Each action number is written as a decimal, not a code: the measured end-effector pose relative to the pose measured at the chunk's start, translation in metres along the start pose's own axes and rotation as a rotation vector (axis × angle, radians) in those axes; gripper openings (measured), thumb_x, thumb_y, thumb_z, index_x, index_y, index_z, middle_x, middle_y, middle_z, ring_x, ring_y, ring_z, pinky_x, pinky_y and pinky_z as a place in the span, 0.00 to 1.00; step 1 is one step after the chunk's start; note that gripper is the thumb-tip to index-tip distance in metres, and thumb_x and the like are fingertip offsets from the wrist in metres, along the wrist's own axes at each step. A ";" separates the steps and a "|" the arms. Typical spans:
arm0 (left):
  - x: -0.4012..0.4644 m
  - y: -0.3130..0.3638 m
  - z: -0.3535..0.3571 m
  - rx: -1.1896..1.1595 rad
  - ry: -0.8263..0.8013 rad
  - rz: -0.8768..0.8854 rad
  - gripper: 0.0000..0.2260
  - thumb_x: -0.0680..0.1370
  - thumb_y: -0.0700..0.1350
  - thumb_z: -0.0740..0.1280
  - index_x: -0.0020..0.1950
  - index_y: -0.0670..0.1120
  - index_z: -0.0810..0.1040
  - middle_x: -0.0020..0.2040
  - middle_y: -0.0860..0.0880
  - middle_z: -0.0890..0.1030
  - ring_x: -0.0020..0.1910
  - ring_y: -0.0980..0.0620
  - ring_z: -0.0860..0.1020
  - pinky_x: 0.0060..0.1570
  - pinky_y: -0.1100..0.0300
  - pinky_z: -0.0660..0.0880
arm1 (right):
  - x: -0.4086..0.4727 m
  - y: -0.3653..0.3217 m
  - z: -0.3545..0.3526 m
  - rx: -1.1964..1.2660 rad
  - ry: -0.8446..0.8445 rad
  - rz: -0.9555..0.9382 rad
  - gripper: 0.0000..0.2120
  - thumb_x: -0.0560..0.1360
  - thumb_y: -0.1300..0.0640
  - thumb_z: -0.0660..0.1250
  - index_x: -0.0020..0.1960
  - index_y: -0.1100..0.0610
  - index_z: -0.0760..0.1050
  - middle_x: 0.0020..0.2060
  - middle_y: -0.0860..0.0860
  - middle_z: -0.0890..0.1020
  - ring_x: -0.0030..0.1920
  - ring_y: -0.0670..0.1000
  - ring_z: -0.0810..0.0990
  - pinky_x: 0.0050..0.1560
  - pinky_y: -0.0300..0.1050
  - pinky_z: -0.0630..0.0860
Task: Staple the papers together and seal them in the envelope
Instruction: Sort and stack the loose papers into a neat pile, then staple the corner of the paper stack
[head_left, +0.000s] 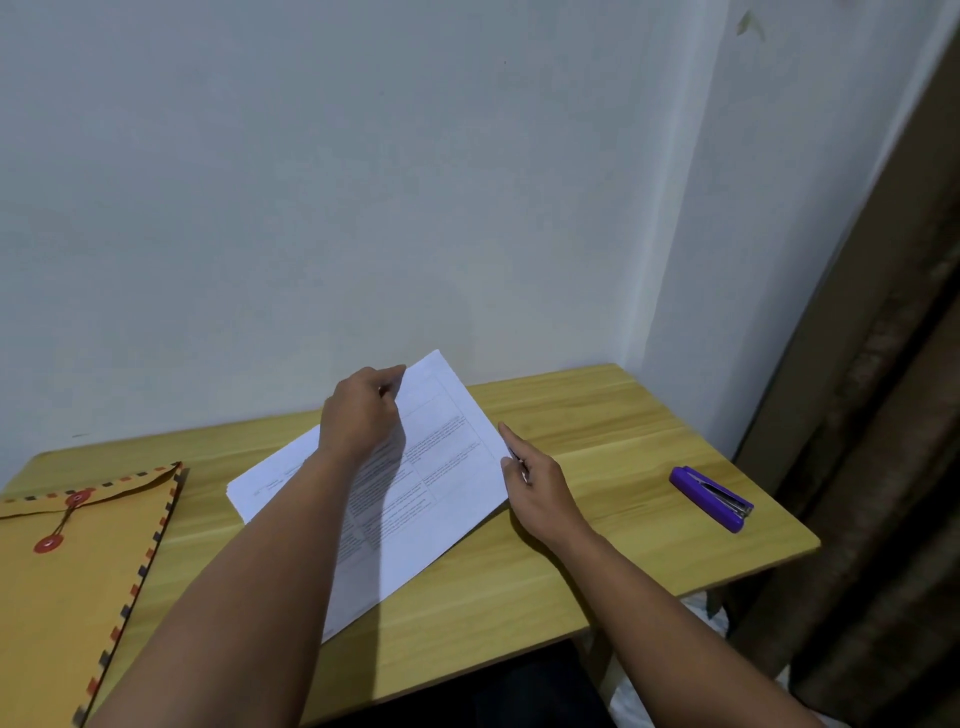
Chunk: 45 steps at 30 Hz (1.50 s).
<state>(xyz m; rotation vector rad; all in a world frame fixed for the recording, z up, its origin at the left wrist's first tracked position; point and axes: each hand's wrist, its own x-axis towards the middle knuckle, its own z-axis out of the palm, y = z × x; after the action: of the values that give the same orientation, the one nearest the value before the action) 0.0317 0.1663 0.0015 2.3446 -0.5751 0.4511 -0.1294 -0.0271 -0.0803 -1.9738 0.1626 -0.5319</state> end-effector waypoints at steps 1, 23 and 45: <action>0.002 -0.001 -0.003 -0.007 0.010 -0.013 0.08 0.79 0.42 0.60 0.42 0.46 0.75 0.39 0.47 0.76 0.41 0.43 0.75 0.42 0.48 0.75 | -0.003 0.000 -0.002 0.011 -0.004 0.014 0.23 0.86 0.64 0.59 0.80 0.52 0.68 0.56 0.37 0.83 0.55 0.39 0.82 0.61 0.36 0.77; -0.020 0.003 0.050 0.099 -0.308 0.140 0.06 0.67 0.37 0.57 0.40 0.46 0.63 0.36 0.47 0.73 0.38 0.43 0.72 0.34 0.55 0.66 | 0.025 -0.010 -0.182 -1.161 -0.306 0.882 0.28 0.67 0.48 0.67 0.66 0.53 0.74 0.62 0.56 0.75 0.60 0.63 0.79 0.60 0.60 0.79; -0.043 -0.021 0.108 0.127 -0.135 0.278 0.16 0.72 0.37 0.63 0.52 0.53 0.82 0.41 0.53 0.72 0.40 0.46 0.75 0.40 0.51 0.73 | 0.091 0.015 -0.106 -0.434 -0.263 0.462 0.27 0.68 0.57 0.81 0.63 0.52 0.76 0.47 0.50 0.83 0.42 0.50 0.82 0.40 0.43 0.77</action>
<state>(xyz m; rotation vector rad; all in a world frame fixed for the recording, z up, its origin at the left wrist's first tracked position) 0.0240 0.1188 -0.1068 2.4385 -0.9689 0.4683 -0.0924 -0.1524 -0.0280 -2.3030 0.5908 0.0749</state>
